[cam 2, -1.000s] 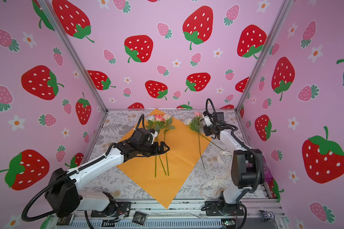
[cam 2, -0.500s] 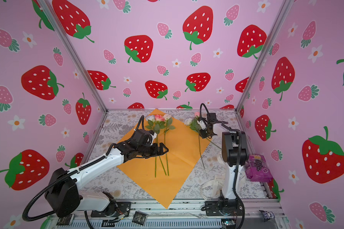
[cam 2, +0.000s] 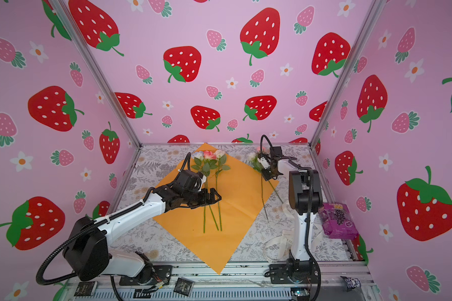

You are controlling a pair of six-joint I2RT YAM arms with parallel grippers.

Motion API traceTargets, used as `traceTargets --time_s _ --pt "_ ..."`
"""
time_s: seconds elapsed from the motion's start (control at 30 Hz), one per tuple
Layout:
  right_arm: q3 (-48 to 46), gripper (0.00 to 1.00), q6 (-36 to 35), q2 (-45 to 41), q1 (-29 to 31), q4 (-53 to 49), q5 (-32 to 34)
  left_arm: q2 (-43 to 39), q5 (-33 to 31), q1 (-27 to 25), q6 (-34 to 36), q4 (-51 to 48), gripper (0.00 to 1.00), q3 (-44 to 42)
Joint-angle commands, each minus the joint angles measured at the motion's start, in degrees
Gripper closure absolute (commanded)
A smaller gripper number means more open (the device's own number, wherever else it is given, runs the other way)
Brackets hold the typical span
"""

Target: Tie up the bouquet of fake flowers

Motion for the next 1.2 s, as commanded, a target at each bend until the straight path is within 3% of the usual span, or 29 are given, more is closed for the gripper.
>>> traceTargets --time_s 0.0,0.13,0.33,0.43,0.6,0.8,0.9,1.0,1.07,1.17 --pt "4.0 0.95 -1.6 -1.8 -0.2 -1.0 4.8 -0.4 0.1 0.3 0.4 -0.6 0.01 0.7" --pt "11.2 0.98 -1.2 -2.6 -0.3 -4.4 4.1 -0.8 -0.2 0.4 0.4 -0.7 0.01 0.6" --pt "10.5 0.98 3.2 -8.2 -0.4 -0.8 -2.1 -3.7 -1.8 0.4 0.5 -1.4 0.01 -0.3" --pt "6.1 0.99 5.5 -13.0 -0.4 4.8 -3.5 -6.1 -3.6 0.6 0.8 -2.3 0.01 -1.0" --pt "-7.9 0.99 8.6 -24.4 -0.3 24.3 -3.4 -10.5 -6.2 1.1 0.8 -3.1 0.01 -2.6" --pt "-18.2 1.0 14.2 -36.3 -0.4 36.1 3.7 -15.4 -8.5 1.1 -0.8 -4.0 0.01 -5.1" --pt "-16.8 1.0 22.0 -38.0 -0.1 29.2 -4.2 -18.2 -12.2 1.2 -1.3 -6.7 0.01 -5.9" --pt "-18.2 1.0 37.9 -37.4 2.6 26.8 -14.1 -21.7 -17.3 2.3 -2.1 -10.2 0.01 -7.0" --pt "-19.4 1.0 46.6 -36.1 6.3 25.2 -13.0 -24.1 -17.1 4.8 -2.7 -10.9 0.01 -8.4" --pt "-22.0 1.0 54.1 -33.4 14.0 27.5 -9.9 -26.1 -11.6 11.0 -3.0 -11.0 0.01 -10.9"
